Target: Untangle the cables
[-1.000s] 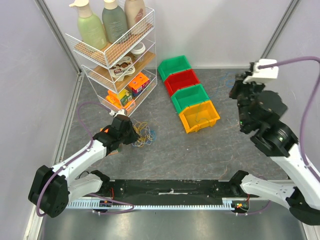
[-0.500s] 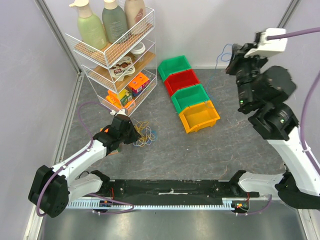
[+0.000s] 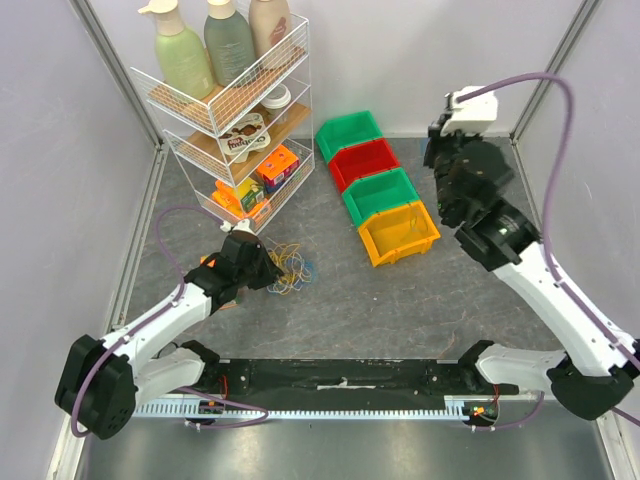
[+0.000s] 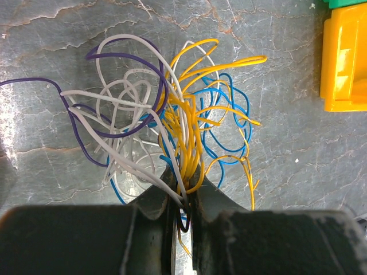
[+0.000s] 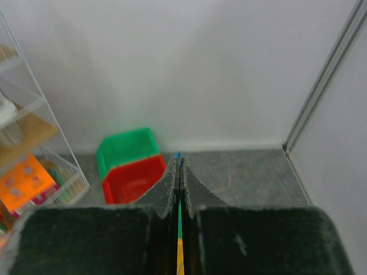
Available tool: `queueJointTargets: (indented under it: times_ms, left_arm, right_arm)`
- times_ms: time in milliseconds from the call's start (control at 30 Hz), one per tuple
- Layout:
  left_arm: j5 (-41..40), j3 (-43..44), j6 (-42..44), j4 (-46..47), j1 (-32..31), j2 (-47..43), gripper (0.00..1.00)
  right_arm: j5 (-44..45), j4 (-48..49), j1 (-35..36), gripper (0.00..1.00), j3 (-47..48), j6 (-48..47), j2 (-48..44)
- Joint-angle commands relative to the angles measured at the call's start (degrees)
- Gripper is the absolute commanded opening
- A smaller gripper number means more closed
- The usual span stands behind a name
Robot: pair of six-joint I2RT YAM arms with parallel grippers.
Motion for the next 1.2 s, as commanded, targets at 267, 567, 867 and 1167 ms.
queueJointTargets:
  times_ms: [267,567,867,1167]
  left_arm:
    - [0.66,-0.63,-1.52,1.63,0.1,-2.97,0.09]
    - [0.75,-0.72,-1.7,1.99,0.1,-2.79,0.09]
    - [4.17,-0.1,-1.43,1.72,0.1,-2.79,0.09]
    - [8.75,0.07,-0.2,1.9,0.01,-2.88,0.09]
  right_arm:
    - [-4.48,-2.93,-5.43,0.0,-22.18,11.78,-6.99]
    - [-15.72,-12.15,-5.43,0.0,-26.92,19.16,-14.02]
    - [-21.7,-7.25,-10.87,0.0,-35.72,20.84,-1.57]
    - [-25.39,-12.25,-13.69,0.0,-23.69,18.12,20.24]
